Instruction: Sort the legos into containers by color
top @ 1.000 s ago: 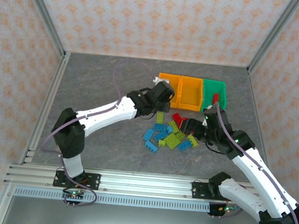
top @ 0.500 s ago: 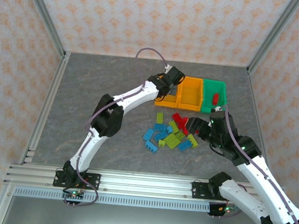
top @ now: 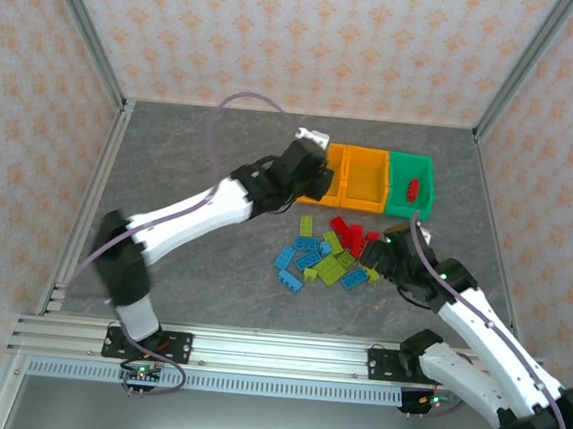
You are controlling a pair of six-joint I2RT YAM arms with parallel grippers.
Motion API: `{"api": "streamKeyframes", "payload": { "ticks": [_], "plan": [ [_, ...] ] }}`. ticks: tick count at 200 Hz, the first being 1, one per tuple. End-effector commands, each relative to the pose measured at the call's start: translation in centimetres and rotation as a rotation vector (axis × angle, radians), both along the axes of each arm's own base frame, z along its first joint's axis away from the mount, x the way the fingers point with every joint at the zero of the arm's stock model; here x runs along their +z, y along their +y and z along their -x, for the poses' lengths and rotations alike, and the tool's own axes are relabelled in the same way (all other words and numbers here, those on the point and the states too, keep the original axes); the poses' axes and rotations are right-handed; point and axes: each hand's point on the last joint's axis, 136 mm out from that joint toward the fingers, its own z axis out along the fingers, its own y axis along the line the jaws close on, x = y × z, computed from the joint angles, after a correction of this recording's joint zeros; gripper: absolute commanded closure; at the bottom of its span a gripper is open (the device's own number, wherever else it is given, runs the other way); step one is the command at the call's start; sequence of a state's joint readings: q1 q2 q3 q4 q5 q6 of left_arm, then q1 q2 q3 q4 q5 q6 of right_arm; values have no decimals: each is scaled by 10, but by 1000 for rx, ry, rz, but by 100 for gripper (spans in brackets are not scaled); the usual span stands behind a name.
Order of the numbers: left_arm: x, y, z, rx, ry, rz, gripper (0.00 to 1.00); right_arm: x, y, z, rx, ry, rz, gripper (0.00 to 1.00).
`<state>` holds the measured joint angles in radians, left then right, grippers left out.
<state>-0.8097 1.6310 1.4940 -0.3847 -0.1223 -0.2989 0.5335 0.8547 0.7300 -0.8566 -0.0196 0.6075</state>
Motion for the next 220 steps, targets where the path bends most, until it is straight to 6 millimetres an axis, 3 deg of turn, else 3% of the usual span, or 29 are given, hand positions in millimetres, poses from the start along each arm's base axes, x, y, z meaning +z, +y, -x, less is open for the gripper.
{"api": "streamKeyframes", "payload": {
  "ticks": [1, 30, 51, 71, 107, 155, 167, 190, 210, 220],
  "plan": [
    [30, 5, 45, -128, -117, 75, 53, -20, 19, -9, 89, 57, -15, 10],
    [7, 41, 96, -206, -126, 34, 47, -49, 22, -24, 110, 160, -16, 14],
    [-9, 77, 107, -152, -153, -32, 43, -67, 23, -31, 94, 205, -38, 20],
    [-22, 98, 114, -112, -166, -72, 37, -77, 22, -34, 84, 229, -34, 21],
    [-32, 107, 119, -111, -210, -65, 18, -97, 6, -34, 17, 274, 1, 29],
    [-44, 116, 114, -72, -272, -95, 12, -108, -15, -34, -92, 260, 30, 51],
    [-48, 119, 113, -59, -280, -92, 11, -108, -18, -34, -108, 259, 36, 53],
    [-48, 122, 113, -45, -305, -83, 10, -102, -24, -34, -135, 237, 51, 68],
    [-48, 130, 111, -12, -329, -94, 10, -77, -29, -40, -149, 159, 57, 78],
    [-51, 134, 111, 8, -337, -94, 10, -50, -31, -46, -156, 66, 45, 83]
  ]
}}
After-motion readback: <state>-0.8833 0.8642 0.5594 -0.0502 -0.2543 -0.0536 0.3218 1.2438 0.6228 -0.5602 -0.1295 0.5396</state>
